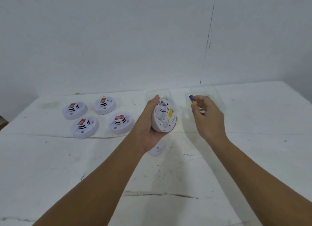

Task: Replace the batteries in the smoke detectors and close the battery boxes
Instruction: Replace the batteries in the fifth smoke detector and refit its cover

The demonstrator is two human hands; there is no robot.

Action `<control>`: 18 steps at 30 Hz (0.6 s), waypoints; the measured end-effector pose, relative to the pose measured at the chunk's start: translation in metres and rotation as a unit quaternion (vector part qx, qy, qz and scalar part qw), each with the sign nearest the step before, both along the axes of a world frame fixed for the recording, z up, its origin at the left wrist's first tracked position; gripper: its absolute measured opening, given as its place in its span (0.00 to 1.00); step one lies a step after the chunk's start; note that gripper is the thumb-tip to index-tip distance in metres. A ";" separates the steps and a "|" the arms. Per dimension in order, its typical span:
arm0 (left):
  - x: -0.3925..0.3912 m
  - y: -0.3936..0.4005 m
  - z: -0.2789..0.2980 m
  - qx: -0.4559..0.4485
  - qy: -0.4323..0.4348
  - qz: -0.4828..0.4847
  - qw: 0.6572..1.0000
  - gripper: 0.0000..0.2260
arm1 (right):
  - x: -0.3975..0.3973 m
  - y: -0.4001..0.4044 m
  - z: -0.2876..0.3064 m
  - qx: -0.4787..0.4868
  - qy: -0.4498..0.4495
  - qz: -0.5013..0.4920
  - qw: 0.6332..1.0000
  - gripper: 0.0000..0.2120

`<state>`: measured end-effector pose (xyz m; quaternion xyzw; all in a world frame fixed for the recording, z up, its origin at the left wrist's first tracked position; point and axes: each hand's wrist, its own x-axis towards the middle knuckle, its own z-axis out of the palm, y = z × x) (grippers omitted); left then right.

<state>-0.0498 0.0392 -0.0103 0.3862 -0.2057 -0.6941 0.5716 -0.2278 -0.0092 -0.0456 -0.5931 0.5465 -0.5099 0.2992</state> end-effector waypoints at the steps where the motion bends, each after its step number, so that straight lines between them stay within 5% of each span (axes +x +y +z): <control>1: -0.007 -0.005 0.001 0.004 -0.003 -0.004 1.000 0.16 | -0.007 -0.004 0.000 -0.003 0.024 -0.010 1.000 0.10; 9: -0.037 -0.025 0.001 0.023 0.013 -0.033 0.999 0.16 | -0.039 -0.025 0.006 0.051 0.178 -0.012 0.983 0.17; 18: -0.025 -0.027 -0.006 0.027 0.063 -0.038 0.997 0.21 | -0.038 -0.027 0.001 0.042 0.045 -0.043 0.997 0.17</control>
